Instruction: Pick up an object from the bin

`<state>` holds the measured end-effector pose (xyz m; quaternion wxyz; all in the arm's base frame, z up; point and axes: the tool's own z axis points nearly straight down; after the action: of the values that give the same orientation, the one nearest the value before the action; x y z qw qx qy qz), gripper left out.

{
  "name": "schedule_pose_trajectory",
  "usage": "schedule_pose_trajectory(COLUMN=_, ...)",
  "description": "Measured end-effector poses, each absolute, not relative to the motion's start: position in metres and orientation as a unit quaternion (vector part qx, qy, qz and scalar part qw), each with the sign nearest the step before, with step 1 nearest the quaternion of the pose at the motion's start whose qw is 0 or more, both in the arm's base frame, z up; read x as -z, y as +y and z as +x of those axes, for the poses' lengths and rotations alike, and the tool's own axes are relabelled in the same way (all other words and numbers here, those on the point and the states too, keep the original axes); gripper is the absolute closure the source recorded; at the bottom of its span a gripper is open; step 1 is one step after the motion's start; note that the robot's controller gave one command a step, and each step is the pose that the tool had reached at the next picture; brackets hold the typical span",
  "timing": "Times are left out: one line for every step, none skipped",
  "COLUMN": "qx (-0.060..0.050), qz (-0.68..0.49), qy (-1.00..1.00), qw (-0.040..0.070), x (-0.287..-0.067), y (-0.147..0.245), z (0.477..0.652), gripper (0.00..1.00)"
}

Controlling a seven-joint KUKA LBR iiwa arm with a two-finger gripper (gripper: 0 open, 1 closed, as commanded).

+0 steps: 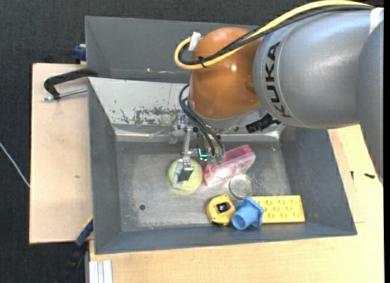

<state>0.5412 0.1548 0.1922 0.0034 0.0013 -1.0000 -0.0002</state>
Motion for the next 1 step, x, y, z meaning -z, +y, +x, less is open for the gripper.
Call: schedule_pose_trajectory(qx=0.001, qz=0.0, qy=-1.0, qw=0.0, x=-0.1965, y=0.1539, z=0.5425, gripper=0.0)
